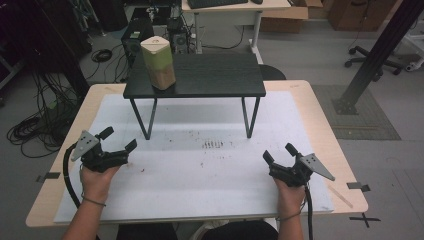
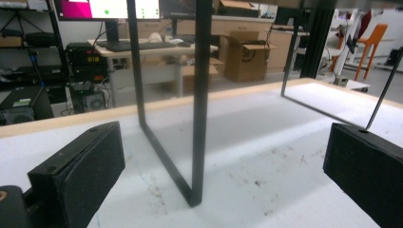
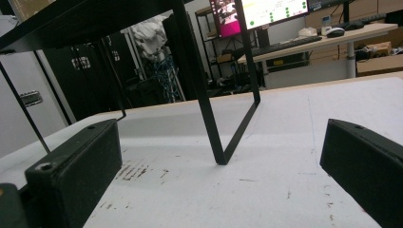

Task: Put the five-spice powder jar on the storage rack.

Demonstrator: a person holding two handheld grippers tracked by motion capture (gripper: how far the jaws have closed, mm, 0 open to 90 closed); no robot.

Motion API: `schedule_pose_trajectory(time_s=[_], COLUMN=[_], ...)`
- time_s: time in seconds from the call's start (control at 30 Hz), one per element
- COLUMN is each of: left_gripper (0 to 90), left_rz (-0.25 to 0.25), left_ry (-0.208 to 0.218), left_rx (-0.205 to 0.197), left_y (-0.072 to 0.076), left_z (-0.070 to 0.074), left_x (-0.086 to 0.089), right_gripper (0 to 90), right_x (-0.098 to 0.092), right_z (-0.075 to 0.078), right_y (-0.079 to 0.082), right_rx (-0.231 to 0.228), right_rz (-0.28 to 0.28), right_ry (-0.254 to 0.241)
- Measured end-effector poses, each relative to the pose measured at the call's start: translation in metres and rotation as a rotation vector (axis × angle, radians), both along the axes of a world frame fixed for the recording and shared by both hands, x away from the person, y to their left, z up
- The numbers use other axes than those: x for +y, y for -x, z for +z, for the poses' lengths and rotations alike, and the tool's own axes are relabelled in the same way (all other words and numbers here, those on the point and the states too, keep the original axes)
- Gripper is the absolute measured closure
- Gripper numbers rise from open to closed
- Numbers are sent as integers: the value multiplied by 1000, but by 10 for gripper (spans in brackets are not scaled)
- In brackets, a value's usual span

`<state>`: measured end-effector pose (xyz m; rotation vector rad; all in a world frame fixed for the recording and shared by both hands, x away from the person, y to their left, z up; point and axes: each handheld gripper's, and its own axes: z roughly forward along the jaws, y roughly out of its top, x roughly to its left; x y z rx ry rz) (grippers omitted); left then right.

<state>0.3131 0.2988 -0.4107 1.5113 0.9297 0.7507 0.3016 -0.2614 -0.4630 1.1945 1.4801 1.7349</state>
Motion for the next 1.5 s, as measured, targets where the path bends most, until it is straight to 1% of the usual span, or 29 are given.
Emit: schedule_pose_trajectory(time_s=[0.1,0.23,0.3,0.33,0.37,0.4,0.43,0.47,0.57,0.63,0.77,0.8,0.9,0.97,1.03,1.13,1.27,1.4,1.5], left_gripper=[4,4,4,4,4,4,4,4,4,4,4,4,4,4,4,4,4,4,4], left_rz=[-2,-2,1,1,3,3,5,7,9,8,8,12,18,19,6,4,15,18,15], left_ry=[-2,7,4,4,6,6,5,13,21,17,19,19,18,21,24,42,50,40,35], left_rx=[10,13,25,25,33,33,36,43,53,63,63,52,55,48,46,41,35,30,29], left_y=[0,0,0,0,0,0,1,1,1,1,1,2,2,2,3,4,5,5,5], left_z=[-6,-12,-18,-18,-23,-23,-25,-30,-36,-41,-45,-44,-46,-46,-47,-47,-47,-48,-48], left_x=[-1,-3,-3,-3,-4,-4,-4,-4,-5,-6,-7,-6,-5,-5,-4,-3,-2,-3,-3], right_gripper=[0,0,0,0,0,0,0,0,0,0,0,0,0,0,0,0,0,0,0], right_x=[0,0,0,0,0,0,0,0,0,0,0,0,0,0,0,1,1,1,1], right_z=[0,0,0,0,0,0,0,0,0,0,0,0,0,0,0,0,0,0,0], right_y=[0,0,0,0,0,0,0,0,0,0,0,0,0,0,0,0,0,-1,0], right_rx=[-1,-1,-1,-1,-1,-1,-1,0,0,-1,0,1,3,2,1,1,3,9,4], right_rz=[0,-1,-1,-1,-1,-1,-1,-1,-1,-2,-2,-1,0,-1,0,0,1,6,4], right_ry=[-1,-1,-1,-1,-1,-1,-1,0,-1,-1,0,1,2,2,2,6,9,10,5])
